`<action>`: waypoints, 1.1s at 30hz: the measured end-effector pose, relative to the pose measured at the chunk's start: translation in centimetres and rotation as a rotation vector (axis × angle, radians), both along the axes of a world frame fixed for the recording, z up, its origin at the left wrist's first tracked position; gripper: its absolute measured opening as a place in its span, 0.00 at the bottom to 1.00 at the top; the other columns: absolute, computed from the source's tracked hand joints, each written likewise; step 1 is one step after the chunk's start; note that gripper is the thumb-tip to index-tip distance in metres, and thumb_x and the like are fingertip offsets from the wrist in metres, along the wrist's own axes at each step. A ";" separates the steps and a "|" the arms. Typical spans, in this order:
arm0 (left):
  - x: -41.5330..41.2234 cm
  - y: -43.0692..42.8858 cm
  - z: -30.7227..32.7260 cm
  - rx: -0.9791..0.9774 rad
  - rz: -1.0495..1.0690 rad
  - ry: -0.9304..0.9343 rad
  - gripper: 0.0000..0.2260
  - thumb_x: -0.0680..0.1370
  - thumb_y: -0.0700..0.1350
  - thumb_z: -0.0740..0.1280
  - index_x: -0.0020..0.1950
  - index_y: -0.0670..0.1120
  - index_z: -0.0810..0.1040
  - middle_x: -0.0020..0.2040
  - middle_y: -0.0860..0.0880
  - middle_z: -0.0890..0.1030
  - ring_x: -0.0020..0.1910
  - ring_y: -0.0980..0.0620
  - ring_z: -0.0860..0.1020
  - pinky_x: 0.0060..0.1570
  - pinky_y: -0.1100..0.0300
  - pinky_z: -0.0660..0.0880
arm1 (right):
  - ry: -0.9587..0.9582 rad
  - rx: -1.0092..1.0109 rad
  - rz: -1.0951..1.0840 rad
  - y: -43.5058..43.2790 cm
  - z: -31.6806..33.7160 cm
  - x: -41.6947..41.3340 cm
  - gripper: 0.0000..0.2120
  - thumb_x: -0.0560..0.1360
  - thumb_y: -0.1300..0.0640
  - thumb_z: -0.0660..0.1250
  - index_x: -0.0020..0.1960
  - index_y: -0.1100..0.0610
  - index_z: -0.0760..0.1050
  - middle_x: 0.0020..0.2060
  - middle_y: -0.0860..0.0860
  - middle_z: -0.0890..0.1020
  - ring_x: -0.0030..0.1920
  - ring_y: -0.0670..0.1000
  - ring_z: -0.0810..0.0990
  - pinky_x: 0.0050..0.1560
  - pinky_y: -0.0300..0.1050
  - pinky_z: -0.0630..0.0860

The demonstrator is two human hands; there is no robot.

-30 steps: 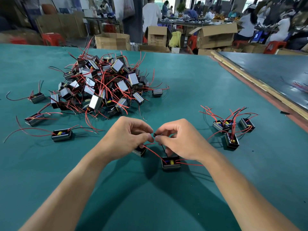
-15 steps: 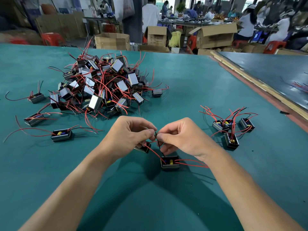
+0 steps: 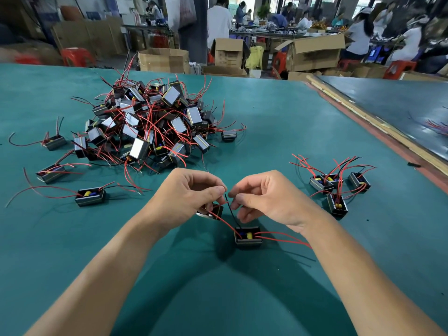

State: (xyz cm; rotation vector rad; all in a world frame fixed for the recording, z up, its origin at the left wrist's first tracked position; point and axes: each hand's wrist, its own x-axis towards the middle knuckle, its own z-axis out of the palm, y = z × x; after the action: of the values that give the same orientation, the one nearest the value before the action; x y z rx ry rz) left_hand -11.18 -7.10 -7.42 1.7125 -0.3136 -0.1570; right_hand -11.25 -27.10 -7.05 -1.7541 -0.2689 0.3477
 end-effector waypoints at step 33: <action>-0.5 1.2 0.8 0.066 -0.408 0.233 0.05 0.73 0.44 0.72 0.41 0.44 0.85 0.39 0.45 0.85 0.28 0.54 0.74 0.29 0.65 0.70 | -0.297 -0.036 0.215 -0.4 0.1 -0.1 0.06 0.70 0.64 0.76 0.41 0.54 0.85 0.37 0.52 0.86 0.37 0.46 0.81 0.41 0.40 0.77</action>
State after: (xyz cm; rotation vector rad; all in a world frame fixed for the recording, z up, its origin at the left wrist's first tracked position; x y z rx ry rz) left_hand -11.65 -5.92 -6.64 1.6582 -0.4854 -0.6673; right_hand -11.37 -27.46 -6.93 -1.8152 -0.6709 0.2454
